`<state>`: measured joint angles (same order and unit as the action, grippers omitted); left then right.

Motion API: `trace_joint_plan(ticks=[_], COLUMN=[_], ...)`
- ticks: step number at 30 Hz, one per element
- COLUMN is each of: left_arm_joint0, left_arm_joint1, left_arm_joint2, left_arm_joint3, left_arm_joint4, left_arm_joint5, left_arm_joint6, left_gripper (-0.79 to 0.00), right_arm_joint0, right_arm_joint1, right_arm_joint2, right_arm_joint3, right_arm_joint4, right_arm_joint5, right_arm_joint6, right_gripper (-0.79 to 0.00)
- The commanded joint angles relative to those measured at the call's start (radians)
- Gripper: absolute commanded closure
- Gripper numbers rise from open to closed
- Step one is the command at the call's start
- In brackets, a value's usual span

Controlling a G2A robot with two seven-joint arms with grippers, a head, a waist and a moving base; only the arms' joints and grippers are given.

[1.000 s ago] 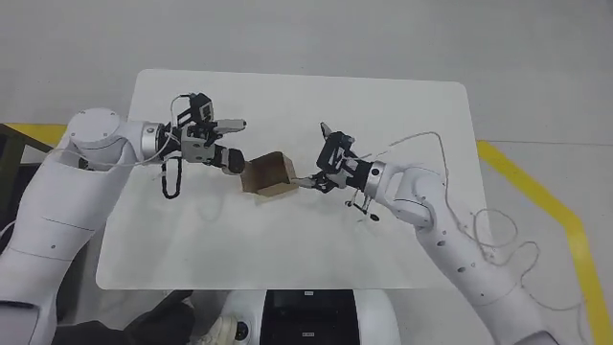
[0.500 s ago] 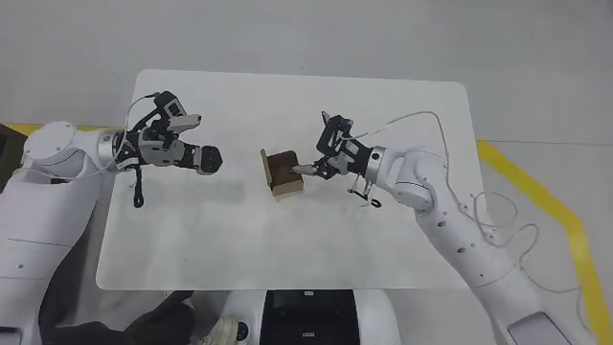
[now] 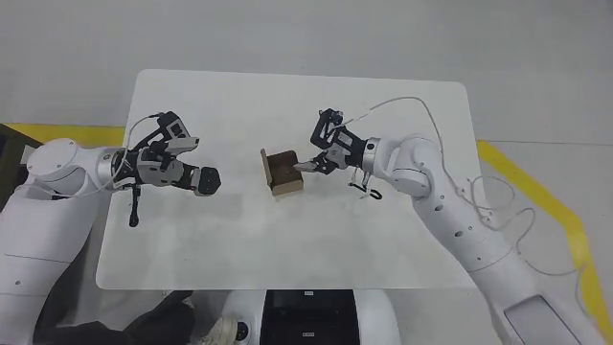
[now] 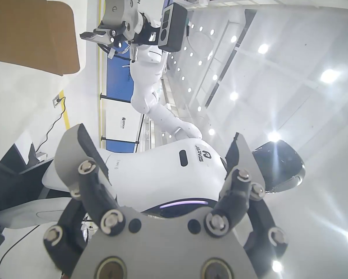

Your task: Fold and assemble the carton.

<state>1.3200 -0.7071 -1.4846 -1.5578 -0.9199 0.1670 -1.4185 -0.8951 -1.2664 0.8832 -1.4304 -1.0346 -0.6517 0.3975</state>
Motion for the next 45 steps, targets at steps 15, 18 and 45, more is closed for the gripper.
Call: trace_joint_plan(ticks=[15,18,45], left_arm_joint0=[0.0,0.0,0.0], left_arm_joint1=[0.0,0.0,0.0], left_arm_joint2=[0.0,0.0,0.0], left_arm_joint3=[0.0,0.0,0.0], left_arm_joint4=[0.0,0.0,0.0], left_arm_joint5=[0.0,0.0,0.0], left_arm_joint6=[0.0,0.0,0.0], left_gripper=[-0.785,-0.785,-0.785], right_arm_joint0=[-0.05,-0.097,-0.272], right_arm_joint1=[-0.012,-0.007,-0.07], right_arm_joint2=[-0.081,-0.085,-0.196], right_arm_joint3=[-0.024,-0.063,-0.078], right_arm_joint4=[-0.059,-0.135,-0.292], right_arm_joint5=[-0.04,0.008,0.533], right_arm_joint6=[-0.047,-0.081,-0.376], right_gripper=[-0.785,-0.785,-0.785])
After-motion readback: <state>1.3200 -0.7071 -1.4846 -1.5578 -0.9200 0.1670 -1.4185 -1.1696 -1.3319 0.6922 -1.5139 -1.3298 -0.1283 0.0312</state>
